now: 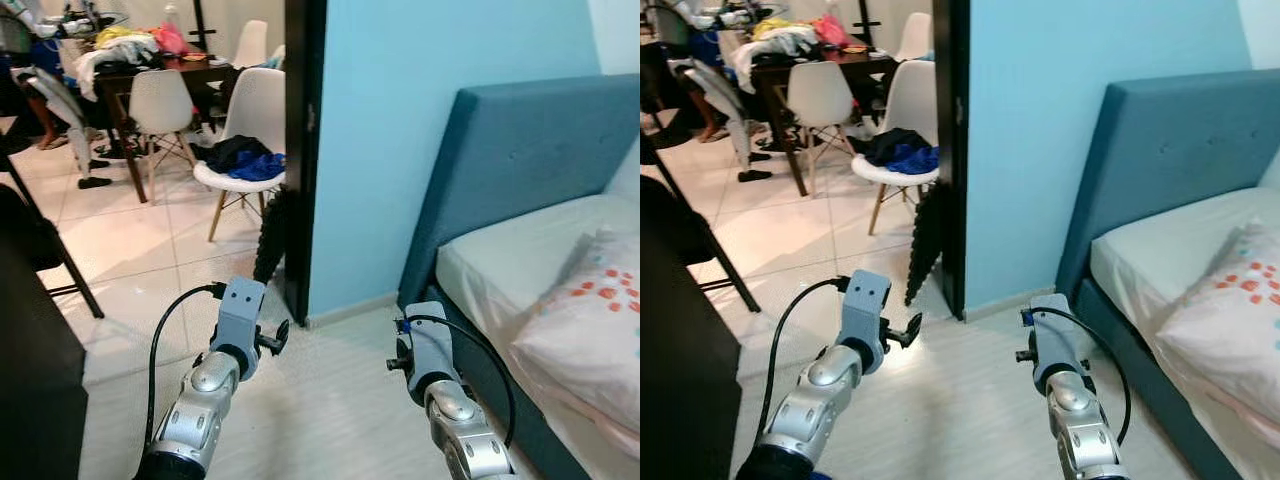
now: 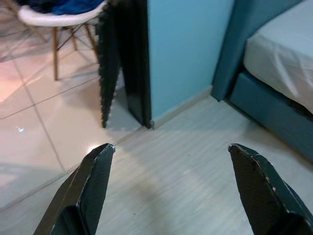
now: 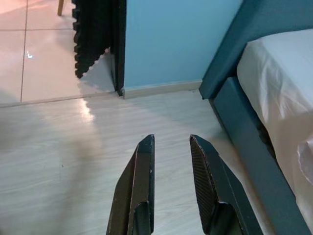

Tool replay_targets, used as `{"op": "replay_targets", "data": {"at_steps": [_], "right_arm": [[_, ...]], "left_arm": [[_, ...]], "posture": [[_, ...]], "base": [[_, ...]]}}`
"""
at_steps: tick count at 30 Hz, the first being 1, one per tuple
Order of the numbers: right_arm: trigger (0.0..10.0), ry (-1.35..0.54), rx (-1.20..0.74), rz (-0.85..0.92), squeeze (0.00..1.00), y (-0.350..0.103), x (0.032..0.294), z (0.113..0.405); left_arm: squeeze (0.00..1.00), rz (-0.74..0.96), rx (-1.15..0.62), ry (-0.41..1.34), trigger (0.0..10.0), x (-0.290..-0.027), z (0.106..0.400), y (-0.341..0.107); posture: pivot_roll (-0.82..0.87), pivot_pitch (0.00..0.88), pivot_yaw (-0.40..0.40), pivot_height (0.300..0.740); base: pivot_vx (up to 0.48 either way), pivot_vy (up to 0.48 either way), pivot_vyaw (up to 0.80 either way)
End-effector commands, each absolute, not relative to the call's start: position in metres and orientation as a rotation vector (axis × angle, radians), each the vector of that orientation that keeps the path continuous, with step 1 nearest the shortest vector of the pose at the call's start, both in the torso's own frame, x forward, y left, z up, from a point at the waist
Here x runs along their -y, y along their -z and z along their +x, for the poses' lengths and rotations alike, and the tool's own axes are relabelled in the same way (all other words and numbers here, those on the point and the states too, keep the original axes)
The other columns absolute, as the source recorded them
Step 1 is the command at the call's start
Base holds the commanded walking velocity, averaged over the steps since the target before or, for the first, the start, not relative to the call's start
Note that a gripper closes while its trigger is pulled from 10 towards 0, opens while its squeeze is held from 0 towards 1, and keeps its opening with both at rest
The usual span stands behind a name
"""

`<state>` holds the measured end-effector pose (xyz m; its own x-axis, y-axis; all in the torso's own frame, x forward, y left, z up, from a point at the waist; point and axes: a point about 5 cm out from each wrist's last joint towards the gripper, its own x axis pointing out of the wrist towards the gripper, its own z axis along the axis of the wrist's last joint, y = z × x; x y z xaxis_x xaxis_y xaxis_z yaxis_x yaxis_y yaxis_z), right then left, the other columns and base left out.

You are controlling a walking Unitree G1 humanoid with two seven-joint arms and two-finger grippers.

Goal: Clean up the room

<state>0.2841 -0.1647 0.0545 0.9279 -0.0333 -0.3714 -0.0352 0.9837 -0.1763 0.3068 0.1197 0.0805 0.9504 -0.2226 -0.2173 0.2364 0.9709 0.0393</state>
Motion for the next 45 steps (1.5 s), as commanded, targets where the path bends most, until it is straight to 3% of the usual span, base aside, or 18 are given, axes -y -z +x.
{"op": "replay_targets", "data": {"at_steps": [1,34,45], "right_arm": [[10.0,-0.001,-0.369,-0.189,0.00,-0.0594,0.1653,0.2863],[10.0,0.033,-0.362,-0.188,0.00,-0.0612,0.1690,0.2875],[10.0,0.036,-0.360,-0.188,0.00,-0.0611,0.1701,0.2865]], "left_arm": [[0.00,0.056,-0.207,0.233,10.0,-0.1193,0.3052,-0.0802],[0.00,0.075,-0.200,0.256,10.0,-0.1197,0.3084,-0.0806],[0.00,0.076,-0.200,0.265,10.0,-0.1179,0.3092,-0.0804]], "posture": [[-0.04,0.012,-0.026,0.732],[-0.04,0.000,-0.017,0.732],[-0.05,0.000,-0.007,0.732]], "base": [[0.000,-0.334,0.00],[0.000,-0.372,0.00],[0.000,-0.370,-0.76]]}}
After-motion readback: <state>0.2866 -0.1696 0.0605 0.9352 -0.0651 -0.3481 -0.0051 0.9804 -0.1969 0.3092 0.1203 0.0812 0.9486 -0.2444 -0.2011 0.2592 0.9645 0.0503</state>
